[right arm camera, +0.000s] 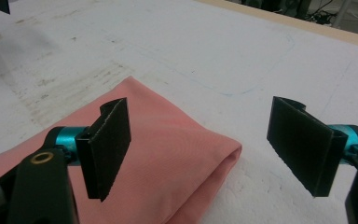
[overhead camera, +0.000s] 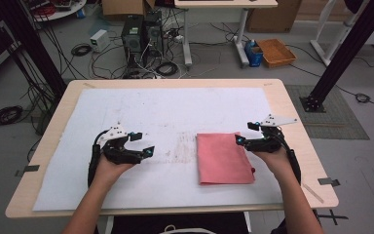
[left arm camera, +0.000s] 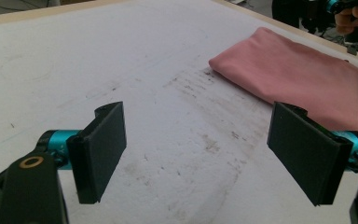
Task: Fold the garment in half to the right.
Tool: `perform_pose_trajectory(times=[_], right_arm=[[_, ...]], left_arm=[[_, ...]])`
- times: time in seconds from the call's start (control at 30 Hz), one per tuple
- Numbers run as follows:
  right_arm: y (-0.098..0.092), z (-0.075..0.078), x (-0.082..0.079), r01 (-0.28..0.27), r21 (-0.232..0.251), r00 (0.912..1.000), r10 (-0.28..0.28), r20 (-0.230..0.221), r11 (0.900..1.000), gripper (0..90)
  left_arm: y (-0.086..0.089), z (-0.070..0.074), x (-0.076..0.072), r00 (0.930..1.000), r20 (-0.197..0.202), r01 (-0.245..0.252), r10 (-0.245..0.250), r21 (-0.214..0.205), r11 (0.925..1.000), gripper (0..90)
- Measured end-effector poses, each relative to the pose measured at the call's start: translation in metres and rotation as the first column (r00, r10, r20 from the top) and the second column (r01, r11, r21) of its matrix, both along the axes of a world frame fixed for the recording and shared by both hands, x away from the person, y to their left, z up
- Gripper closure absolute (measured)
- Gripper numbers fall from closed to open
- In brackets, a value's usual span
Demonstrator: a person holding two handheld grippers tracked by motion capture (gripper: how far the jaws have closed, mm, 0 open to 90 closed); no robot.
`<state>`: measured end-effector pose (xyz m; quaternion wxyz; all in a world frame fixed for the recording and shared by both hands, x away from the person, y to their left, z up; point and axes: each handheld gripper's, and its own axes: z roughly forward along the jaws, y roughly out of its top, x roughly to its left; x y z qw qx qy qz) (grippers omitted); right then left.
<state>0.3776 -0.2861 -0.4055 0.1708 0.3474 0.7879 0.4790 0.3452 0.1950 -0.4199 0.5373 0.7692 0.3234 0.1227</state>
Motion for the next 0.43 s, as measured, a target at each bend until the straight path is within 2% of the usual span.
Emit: perform_pose_trajectory(times=[0.2, 0.43], right_arm=[[0.0003, -0.001, 0.0007, 0.0, -0.003, 1.0, 0.0, -0.006, 1.0, 21.3], [-0.0009, -0.0009, 0.001, 0.001, 0.0, 1.0, -0.001, -0.002, 1.0, 21.3]], left_arm=[[0.0004, -0.0003, 0.0004, 1.0, -0.005, -0.005, 0.005, -0.002, 1.0, 19.6], [0.0003, -0.0008, 0.0008, 0.9997, -0.015, -0.019, 0.019, 0.018, 0.9997, 19.6]])
